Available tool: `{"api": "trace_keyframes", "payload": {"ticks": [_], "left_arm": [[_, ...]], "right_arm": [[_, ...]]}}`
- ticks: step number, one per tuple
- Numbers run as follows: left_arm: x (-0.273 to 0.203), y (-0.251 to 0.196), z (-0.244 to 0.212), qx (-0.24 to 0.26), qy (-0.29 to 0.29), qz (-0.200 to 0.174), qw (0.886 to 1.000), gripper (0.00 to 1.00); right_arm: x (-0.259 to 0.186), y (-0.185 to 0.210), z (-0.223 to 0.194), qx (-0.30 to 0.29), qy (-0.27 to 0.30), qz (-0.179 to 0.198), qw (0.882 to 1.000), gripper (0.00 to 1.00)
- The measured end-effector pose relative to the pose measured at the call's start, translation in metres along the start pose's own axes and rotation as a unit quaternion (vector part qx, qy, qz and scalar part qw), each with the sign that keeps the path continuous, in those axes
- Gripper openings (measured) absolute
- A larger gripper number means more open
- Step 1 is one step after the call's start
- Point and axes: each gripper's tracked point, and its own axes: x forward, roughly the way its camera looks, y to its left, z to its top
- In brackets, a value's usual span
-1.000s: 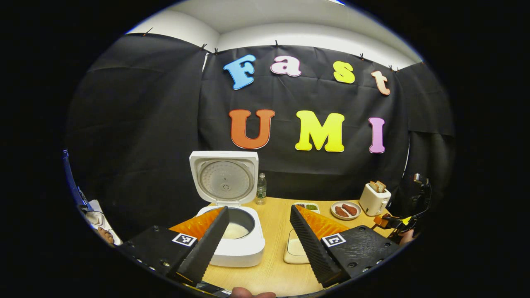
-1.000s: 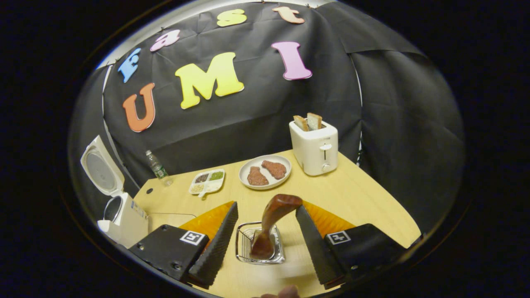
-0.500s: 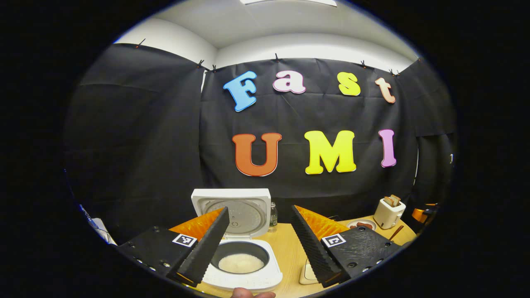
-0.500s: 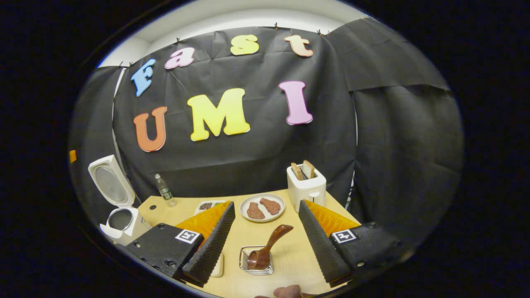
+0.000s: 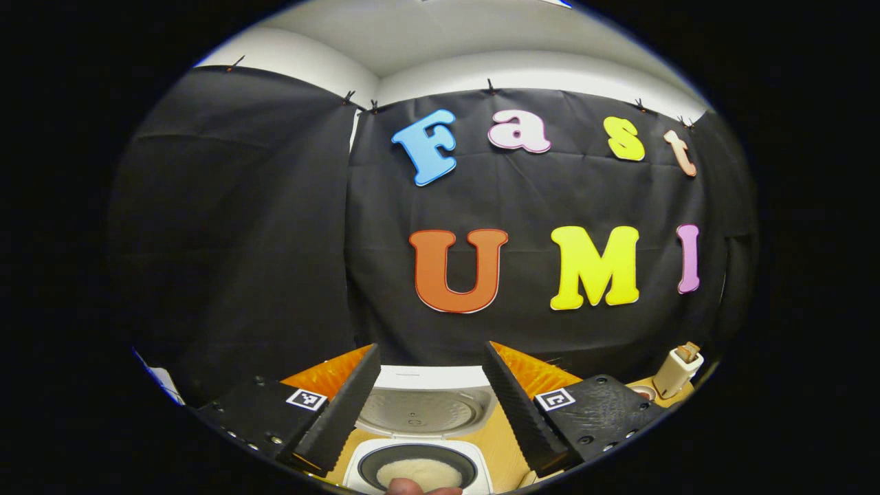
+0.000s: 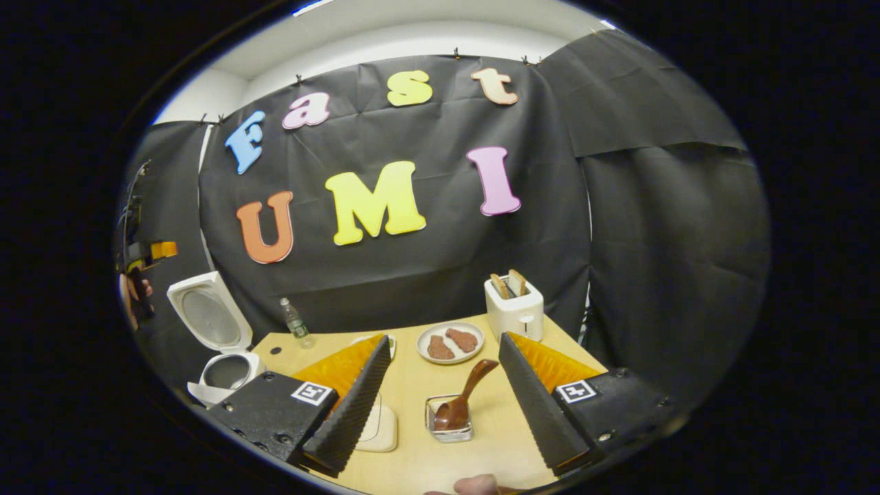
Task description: Close the left gripper, press the button to open the rice cooker; take a wooden spoon from the chopstick holder with the right hand, scoop a spoonful of rice and pour it into the rice cooker, then put the wooden spoon back into the chopstick holder.
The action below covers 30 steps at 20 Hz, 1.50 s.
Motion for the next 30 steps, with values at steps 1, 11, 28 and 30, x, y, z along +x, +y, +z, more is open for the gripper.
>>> {"api": "trace_keyframes", "payload": {"ticks": [1, 11, 28, 30], "left_arm": [[0.013, 0.004, -0.009, 0.006, 0.008, 0.004, 1.000, 0.95], [0.082, 0.020, -0.052, -0.007, 0.066, -0.003, 0.998, 0.95], [-0.025, 0.013, -0.102, 0.004, 0.155, -0.021, 0.988, 0.97], [-0.051, 0.010, -0.122, -0.005, 0.175, -0.021, 0.984, 0.96]], "right_arm": [[-0.004, 0.000, -0.006, -0.004, 0.007, -0.006, 1.000, 0.99], [-0.047, -0.030, -0.036, 0.024, 0.034, -0.096, 0.995, 1.00], [-0.046, 0.002, -0.045, 0.016, 0.044, -0.035, 0.998, 1.00], [-0.047, 0.004, -0.051, 0.007, 0.053, -0.026, 0.998, 1.00]]}}
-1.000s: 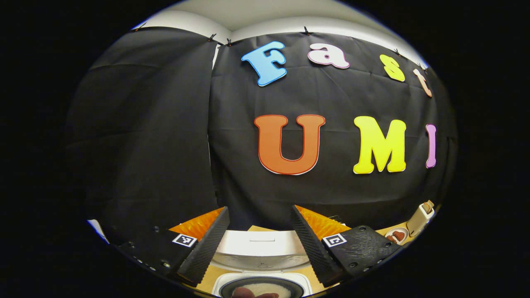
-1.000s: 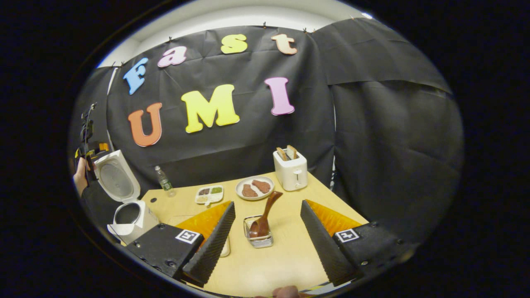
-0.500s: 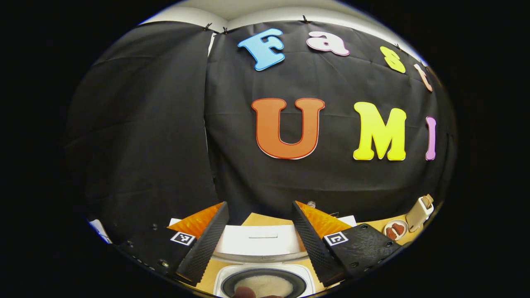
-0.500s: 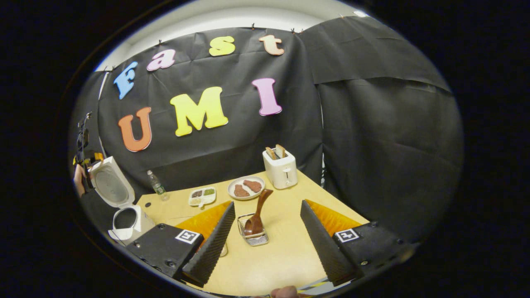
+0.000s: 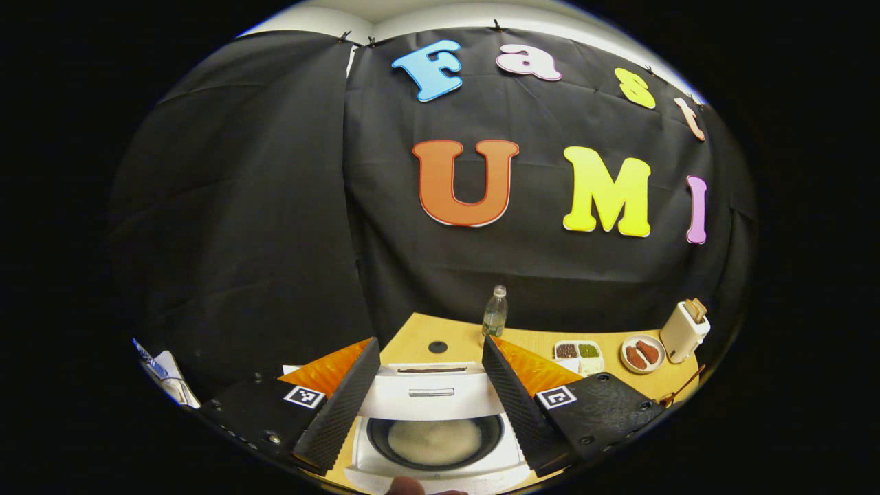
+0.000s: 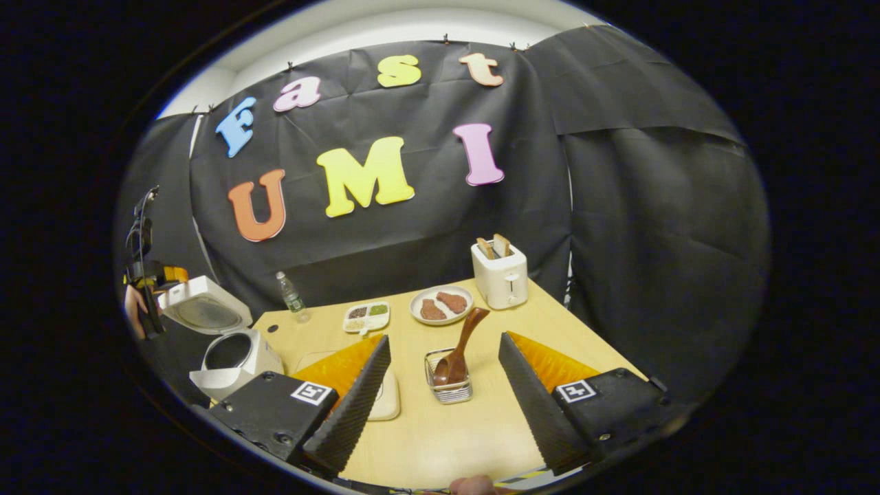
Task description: Close the left gripper, press the button to open the rice cooker; take a wooden spoon from the chopstick holder with the right hand, scoop a spoonful of rice and pour it into the rice cooker, then put the wooden spoon back into the chopstick holder.
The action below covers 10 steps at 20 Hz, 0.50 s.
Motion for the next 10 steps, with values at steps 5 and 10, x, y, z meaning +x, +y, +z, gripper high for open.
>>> {"api": "trace_keyframes", "payload": {"ticks": [5, 10], "left_arm": [[-0.026, -0.011, -0.074, -0.015, 0.066, -0.011, 0.998, 0.96], [-0.026, -0.011, -0.125, -0.020, 0.115, -0.014, 0.993, 0.96]], "right_arm": [[-0.006, 0.002, -0.006, -0.002, 0.010, 0.007, 1.000, 1.00], [-0.014, 0.011, -0.019, -0.010, 0.028, 0.017, 0.999, 1.00]]}}
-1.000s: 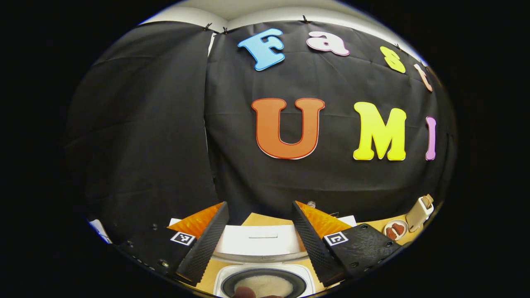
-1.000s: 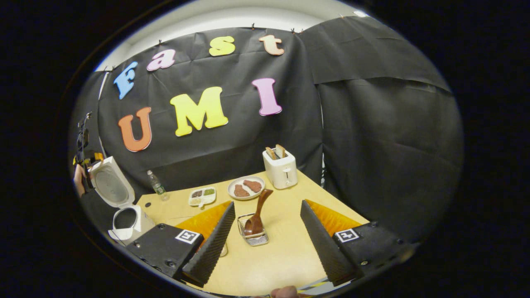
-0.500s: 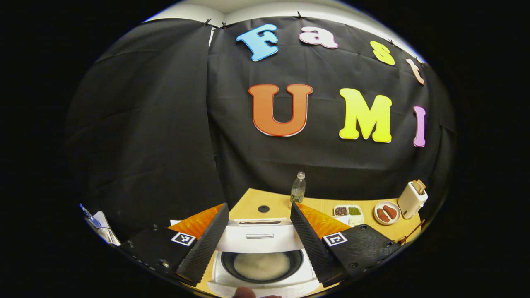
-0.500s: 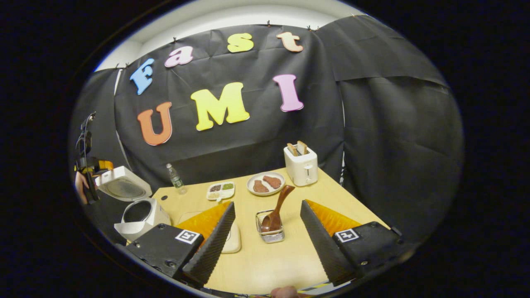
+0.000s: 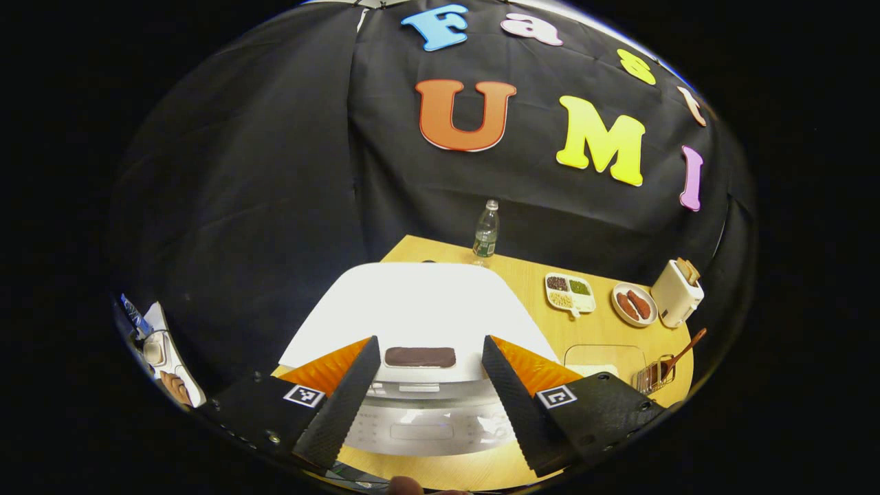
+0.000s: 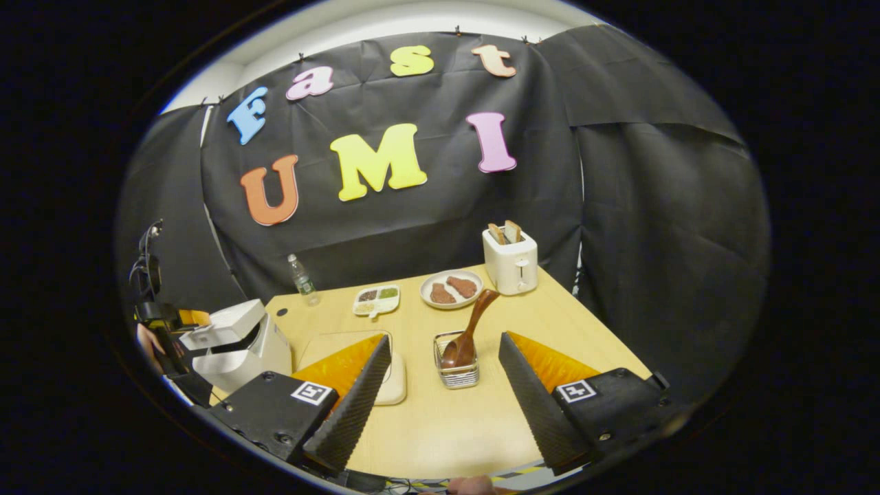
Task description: Close the left gripper, press the button to open the rice cooker; take a wooden spoon from the chopstick holder with the right hand, scoop a spoonful of rice and pour it into the rice cooker, then put the wooden spoon back into the chopstick holder.
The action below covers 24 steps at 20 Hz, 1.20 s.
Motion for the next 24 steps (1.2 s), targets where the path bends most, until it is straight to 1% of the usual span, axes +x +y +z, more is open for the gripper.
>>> {"api": "trace_keyframes", "payload": {"ticks": [4, 8, 9, 11, 12, 14, 16, 17, 19, 24], "left_arm": [[0.009, 0.001, -0.022, 0.006, 0.020, 0.000, 1.000, 0.96], [0.012, 0.002, -0.027, 0.010, 0.023, 0.001, 1.000, 0.96], [0.013, 0.002, -0.028, 0.010, 0.024, 0.000, 1.000, 0.96], [0.016, 0.004, -0.039, -0.006, 0.042, -0.002, 0.999, 0.96], [0.015, 0.005, -0.035, -0.006, 0.029, -0.004, 1.000, 0.96], [0.016, 0.005, -0.042, -0.004, 0.030, -0.004, 1.000, 0.96], [0.015, 0.005, -0.044, 0.016, 0.020, 0.001, 1.000, 0.97], [0.017, 0.007, -0.044, 0.019, 0.013, 0.000, 1.000, 0.98], [0.015, 0.002, -0.043, 0.012, 0.004, -0.006, 1.000, 0.98], [0.015, 0.004, -0.043, 0.017, -0.003, -0.018, 1.000, 0.98]], "right_arm": [[-0.003, 0.013, -0.011, -0.003, 0.017, 0.010, 1.000, 1.00], [-0.004, 0.026, -0.008, -0.007, 0.012, 0.018, 1.000, 1.00], [-0.004, 0.029, -0.007, -0.008, 0.011, 0.021, 1.000, 1.00], [-0.004, 0.034, -0.006, -0.011, 0.009, 0.024, 1.000, 1.00], [-0.004, 0.036, -0.006, -0.012, 0.009, 0.025, 1.000, 1.00], [-0.003, 0.039, -0.006, -0.011, 0.008, 0.026, 1.000, 1.00], [-0.002, 0.041, -0.007, -0.010, 0.011, 0.027, 1.000, 1.00], [-0.002, 0.043, -0.008, -0.009, 0.012, 0.029, 0.999, 1.00], [-0.001, 0.046, -0.008, -0.009, 0.015, 0.032, 0.999, 1.00], [-0.004, 0.060, -0.010, -0.017, 0.018, 0.047, 0.999, 1.00]]}}
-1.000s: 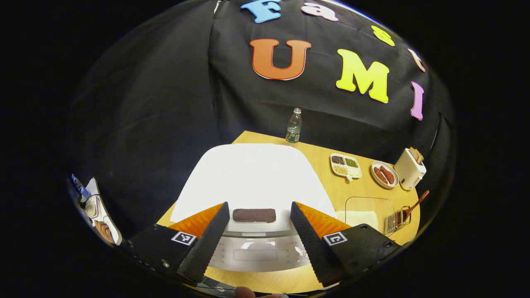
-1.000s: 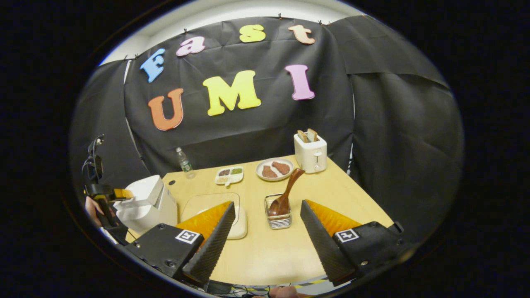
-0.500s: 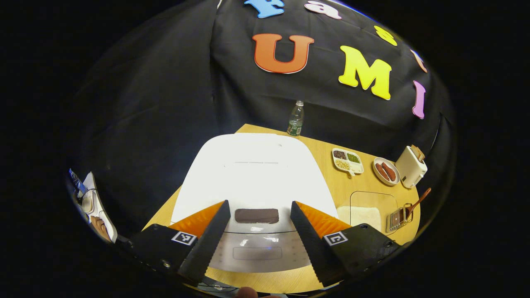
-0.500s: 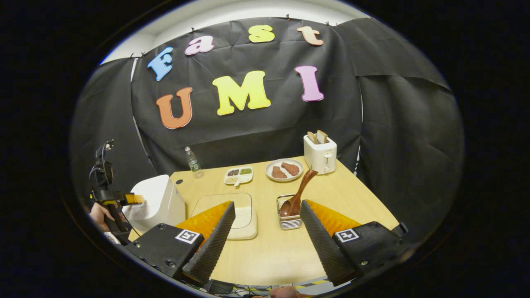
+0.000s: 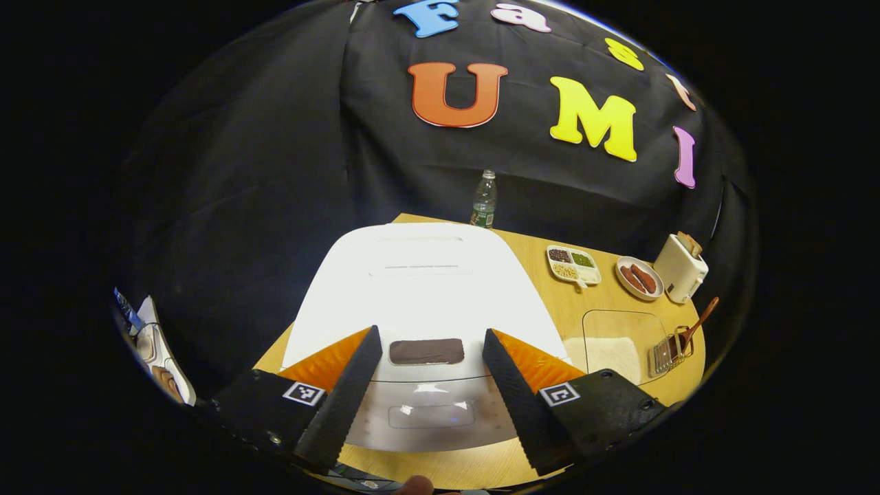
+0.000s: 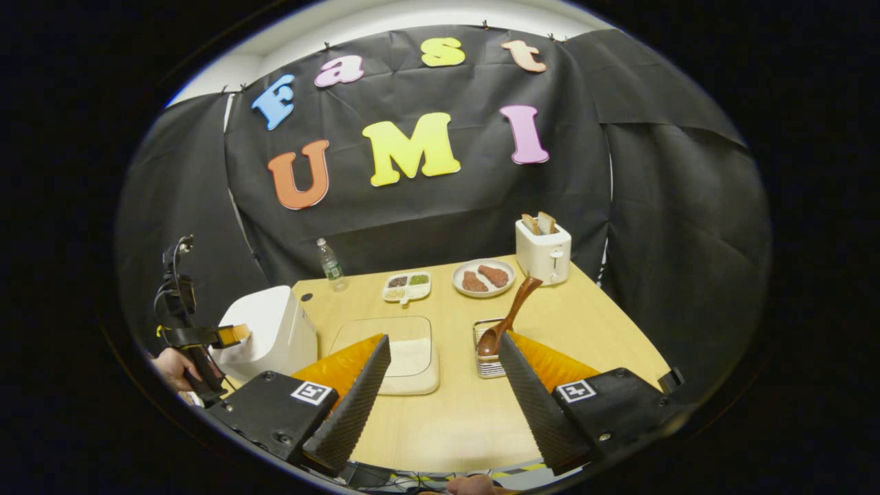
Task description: Close the left gripper, press the button to open the rice cooker; take a wooden spoon from the chopstick holder with the right hand, scoop a spoonful of rice and pour it into the rice cooker, then put the wooden spoon back into the chopstick holder.
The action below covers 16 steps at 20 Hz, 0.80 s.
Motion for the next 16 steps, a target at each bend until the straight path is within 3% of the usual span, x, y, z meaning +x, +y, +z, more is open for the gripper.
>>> {"api": "trace_keyframes", "payload": {"ticks": [4, 10, 16], "left_arm": [[0.000, 0.000, 0.006, 0.024, -0.029, 0.004, 0.999, 0.96], [-0.013, -0.004, 0.021, -0.016, -0.061, -0.013, 0.998, 0.94], [-0.076, -0.022, 0.078, -0.003, -0.154, -0.049, 0.987, 0.94]], "right_arm": [[-0.002, 0.008, 0.008, -0.007, -0.007, 0.007, 1.000, 1.00], [-0.004, 0.010, 0.017, -0.017, -0.017, 0.006, 1.000, 1.00], [-0.018, 0.024, 0.043, -0.024, -0.059, -0.005, 0.998, 0.99]]}}
